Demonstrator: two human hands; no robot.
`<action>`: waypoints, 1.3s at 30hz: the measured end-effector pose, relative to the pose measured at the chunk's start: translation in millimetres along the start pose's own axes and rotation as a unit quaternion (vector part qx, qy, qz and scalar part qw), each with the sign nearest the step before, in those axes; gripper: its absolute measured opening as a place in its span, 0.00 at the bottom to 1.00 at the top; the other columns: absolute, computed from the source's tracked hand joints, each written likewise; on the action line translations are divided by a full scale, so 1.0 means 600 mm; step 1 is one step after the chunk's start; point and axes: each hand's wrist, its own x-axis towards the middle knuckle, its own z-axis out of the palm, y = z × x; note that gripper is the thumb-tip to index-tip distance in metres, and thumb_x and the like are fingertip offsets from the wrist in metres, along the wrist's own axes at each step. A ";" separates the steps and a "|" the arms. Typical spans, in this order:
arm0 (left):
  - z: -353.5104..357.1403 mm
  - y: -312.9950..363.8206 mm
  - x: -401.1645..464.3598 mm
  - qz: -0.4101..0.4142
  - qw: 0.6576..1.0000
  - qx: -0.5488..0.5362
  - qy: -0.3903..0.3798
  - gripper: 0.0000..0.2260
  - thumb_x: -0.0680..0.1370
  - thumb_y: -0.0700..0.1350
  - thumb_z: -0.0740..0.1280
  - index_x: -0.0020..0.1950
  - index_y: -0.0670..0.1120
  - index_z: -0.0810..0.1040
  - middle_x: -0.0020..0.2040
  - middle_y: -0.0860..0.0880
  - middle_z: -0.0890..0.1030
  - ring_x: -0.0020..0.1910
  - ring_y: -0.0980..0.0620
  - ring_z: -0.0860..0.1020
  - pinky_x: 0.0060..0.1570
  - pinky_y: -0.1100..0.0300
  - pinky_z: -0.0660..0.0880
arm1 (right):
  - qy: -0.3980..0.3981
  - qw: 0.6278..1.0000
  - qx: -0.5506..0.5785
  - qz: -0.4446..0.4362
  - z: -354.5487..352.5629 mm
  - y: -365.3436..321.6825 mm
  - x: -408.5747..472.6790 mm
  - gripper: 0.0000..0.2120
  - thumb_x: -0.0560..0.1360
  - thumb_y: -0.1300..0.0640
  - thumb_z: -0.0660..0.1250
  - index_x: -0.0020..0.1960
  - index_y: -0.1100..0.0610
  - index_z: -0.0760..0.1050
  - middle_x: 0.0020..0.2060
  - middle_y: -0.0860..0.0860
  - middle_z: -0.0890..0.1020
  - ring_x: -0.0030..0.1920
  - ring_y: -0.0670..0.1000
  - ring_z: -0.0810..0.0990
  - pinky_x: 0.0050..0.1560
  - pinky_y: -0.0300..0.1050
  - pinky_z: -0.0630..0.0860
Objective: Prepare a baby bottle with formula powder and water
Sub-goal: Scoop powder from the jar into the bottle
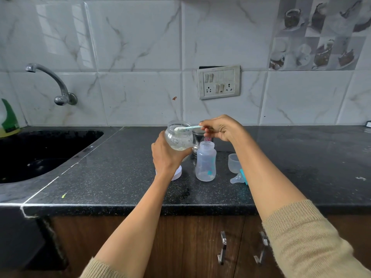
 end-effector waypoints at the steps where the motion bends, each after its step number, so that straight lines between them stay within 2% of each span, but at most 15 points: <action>1: 0.000 0.001 -0.001 -0.001 1.000 -0.001 -0.001 0.35 0.57 0.58 0.78 0.58 0.45 0.73 0.51 0.48 0.80 0.51 0.45 0.77 0.53 0.49 0.75 | 0.000 1.000 0.006 0.004 -0.003 0.001 -0.001 0.05 0.73 0.67 0.68 0.39 0.67 0.75 0.32 0.56 0.77 0.24 0.44 0.74 0.26 0.35 0.78; 4: 0.001 0.001 -0.003 -0.001 1.000 0.000 -0.003 0.35 0.57 0.59 0.78 0.58 0.45 0.72 0.52 0.48 0.80 0.51 0.45 0.77 0.54 0.48 0.75 | 0.002 0.999 0.038 0.013 -0.018 0.002 -0.008 0.06 0.74 0.66 0.68 0.39 0.65 0.75 0.31 0.55 0.77 0.23 0.43 0.73 0.25 0.35 0.77; 6: 0.001 0.001 -0.003 0.000 1.000 0.000 -0.006 0.36 0.57 0.59 0.78 0.59 0.45 0.72 0.53 0.48 0.80 0.52 0.46 0.77 0.55 0.48 0.75 | -0.002 0.998 0.062 0.021 -0.031 0.000 -0.015 0.07 0.74 0.66 0.67 0.38 0.64 0.75 0.26 0.52 0.77 0.21 0.43 0.73 0.24 0.34 0.76; 8: -0.001 0.003 -0.001 -0.008 1.000 -0.002 -0.008 0.38 0.57 0.59 0.79 0.61 0.45 0.71 0.55 0.48 0.80 0.55 0.45 0.77 0.55 0.50 0.75 | -0.005 0.995 0.093 0.025 -0.049 -0.001 -0.024 0.07 0.75 0.66 0.66 0.38 0.64 0.74 0.20 0.50 0.77 0.18 0.42 0.72 0.24 0.34 0.76; 10: -0.004 0.007 0.007 -0.024 1.000 -0.006 -0.009 0.38 0.58 0.56 0.79 0.62 0.44 0.71 0.57 0.46 0.79 0.58 0.44 0.76 0.53 0.54 0.73 | 0.000 0.993 0.115 0.024 -0.071 -0.002 -0.031 0.07 0.75 0.65 0.66 0.38 0.63 0.74 0.18 0.49 0.76 0.17 0.42 0.72 0.24 0.34 0.76; 12: -0.010 0.010 0.019 -0.041 0.999 -0.007 -0.004 0.38 0.59 0.55 0.80 0.63 0.42 0.70 0.59 0.45 0.78 0.59 0.44 0.75 0.52 0.55 0.72 | 0.001 0.991 0.130 0.025 -0.092 -0.001 -0.038 0.06 0.75 0.65 0.66 0.39 0.63 0.74 0.19 0.49 0.77 0.18 0.42 0.72 0.24 0.33 0.76; 19: -0.017 -0.013 0.078 -0.108 0.994 0.018 -0.021 0.39 0.59 0.55 0.80 0.62 0.41 0.69 0.61 0.42 0.77 0.61 0.41 0.74 0.58 0.48 0.72 | -0.001 0.990 0.140 0.027 -0.139 0.016 -0.054 0.04 0.74 0.65 0.67 0.41 0.64 0.76 0.22 0.50 0.77 0.20 0.42 0.72 0.24 0.33 0.75; 24: -0.008 -0.045 0.097 -0.148 0.987 0.037 -0.045 0.39 0.58 0.55 0.80 0.62 0.41 0.70 0.60 0.42 0.77 0.60 0.41 0.75 0.57 0.48 0.74 | -0.020 0.987 0.157 0.033 -0.152 0.044 -0.053 0.02 0.74 0.65 0.67 0.43 0.64 0.78 0.24 0.50 0.78 0.20 0.42 0.72 0.26 0.33 0.76; 30: 0.008 -0.074 0.088 -0.155 0.985 0.041 -0.061 0.38 0.57 0.56 0.80 0.61 0.43 0.70 0.58 0.43 0.78 0.58 0.42 0.76 0.53 0.48 0.75 | -0.035 0.988 0.143 0.035 -0.157 0.061 -0.047 0.03 0.74 0.65 0.68 0.42 0.63 0.78 0.25 0.50 0.79 0.21 0.42 0.73 0.27 0.33 0.77; 35: 0.012 -0.077 0.091 -0.149 0.986 0.043 -0.057 0.39 0.57 0.56 0.80 0.61 0.43 0.70 0.59 0.43 0.78 0.59 0.42 0.76 0.54 0.48 0.75 | -0.036 0.990 0.134 0.037 -0.154 0.062 -0.040 0.03 0.73 0.65 0.68 0.40 0.63 0.78 0.24 0.50 0.78 0.21 0.42 0.73 0.27 0.34 0.77; 37: 0.013 -0.075 0.090 -0.153 0.985 0.045 -0.069 0.39 0.59 0.56 0.80 0.62 0.41 0.69 0.60 0.42 0.77 0.60 0.42 0.75 0.55 0.48 0.75 | -0.038 0.990 0.129 0.038 -0.151 0.062 -0.038 0.03 0.73 0.65 0.69 0.41 0.63 0.78 0.25 0.50 0.78 0.21 0.42 0.73 0.27 0.34 0.77; 39: 0.015 -0.071 0.087 -0.161 0.982 0.052 -0.085 0.45 0.59 0.56 0.80 0.66 0.37 0.63 0.64 0.40 0.73 0.64 0.40 0.72 0.60 0.47 0.73 | -0.041 0.991 0.124 0.039 -0.149 0.063 -0.036 0.02 0.72 0.65 0.69 0.42 0.63 0.78 0.25 0.50 0.79 0.21 0.42 0.73 0.27 0.34 0.77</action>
